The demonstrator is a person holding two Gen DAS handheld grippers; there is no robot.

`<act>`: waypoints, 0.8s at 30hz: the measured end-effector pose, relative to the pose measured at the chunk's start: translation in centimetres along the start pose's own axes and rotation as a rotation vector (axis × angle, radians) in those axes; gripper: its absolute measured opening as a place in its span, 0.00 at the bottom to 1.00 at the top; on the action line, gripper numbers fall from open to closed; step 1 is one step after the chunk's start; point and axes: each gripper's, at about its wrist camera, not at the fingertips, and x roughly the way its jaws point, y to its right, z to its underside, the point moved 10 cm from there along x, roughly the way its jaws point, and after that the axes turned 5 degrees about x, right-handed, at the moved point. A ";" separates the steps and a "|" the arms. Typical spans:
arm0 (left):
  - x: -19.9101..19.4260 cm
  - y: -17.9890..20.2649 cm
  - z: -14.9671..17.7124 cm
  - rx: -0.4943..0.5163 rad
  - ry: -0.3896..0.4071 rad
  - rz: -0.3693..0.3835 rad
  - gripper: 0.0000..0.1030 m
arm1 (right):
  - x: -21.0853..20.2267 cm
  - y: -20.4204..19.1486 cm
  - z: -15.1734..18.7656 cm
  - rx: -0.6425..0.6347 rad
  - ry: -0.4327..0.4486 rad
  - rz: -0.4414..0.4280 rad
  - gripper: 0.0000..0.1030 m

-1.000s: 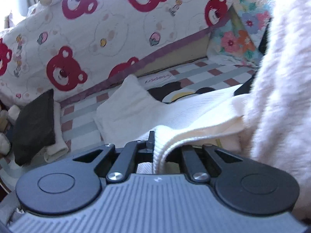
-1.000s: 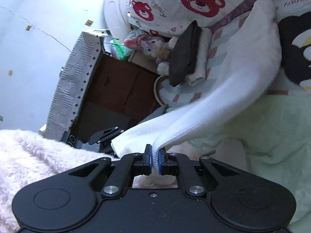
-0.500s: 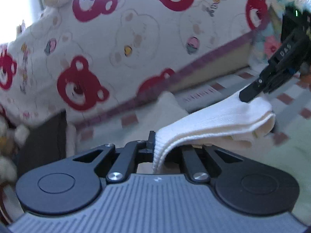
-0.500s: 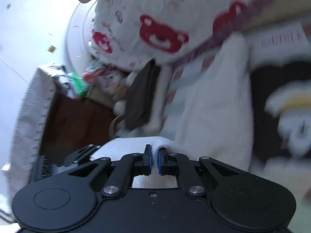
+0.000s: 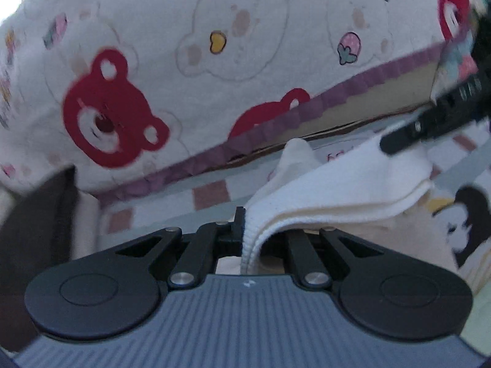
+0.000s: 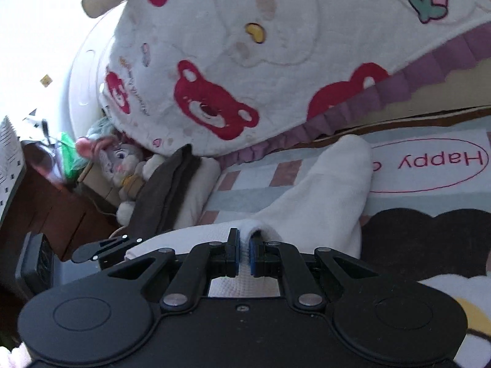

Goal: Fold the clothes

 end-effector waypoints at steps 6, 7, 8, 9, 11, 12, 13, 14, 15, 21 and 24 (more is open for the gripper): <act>5.6 -1.7 -2.2 -0.002 -0.037 -0.006 0.05 | 3.6 2.6 -3.9 0.042 -0.014 0.092 0.09; 7.3 -1.3 -1.4 0.005 -0.084 0.005 0.05 | 4.2 3.0 -4.6 0.049 -0.015 0.108 0.09; 9.2 -0.8 -0.4 0.017 -0.139 0.015 0.05 | 4.9 3.9 -4.8 0.067 -0.017 0.135 0.09; 10.7 -0.6 0.4 0.026 -0.172 0.013 0.05 | 5.9 5.3 -4.5 0.098 -0.018 0.174 0.09; 13.0 -0.7 1.5 0.018 -0.208 0.013 0.05 | 7.6 7.7 -3.8 0.153 -0.017 0.234 0.09; 13.8 -1.1 1.5 -0.006 -0.213 0.022 0.05 | 8.0 8.5 -3.6 0.169 -0.012 0.231 0.09; 14.3 -1.5 1.3 -0.035 -0.215 0.041 0.05 | 8.3 9.1 -3.6 0.189 -0.006 0.222 0.09; 14.7 -1.9 1.0 -0.066 -0.216 0.064 0.05 | 8.2 9.5 -3.8 0.212 -0.002 0.209 0.09; 15.1 -2.0 0.6 -0.075 -0.221 0.090 0.07 | 8.2 9.9 -4.0 0.232 -0.004 0.201 0.09; 17.0 -3.7 0.3 -0.080 -0.276 0.181 0.29 | 9.6 12.8 -4.4 0.416 -0.069 0.186 0.10; 16.5 -5.6 0.7 -0.223 -0.253 0.263 0.30 | 10.0 13.3 -4.3 0.522 -0.082 0.132 0.13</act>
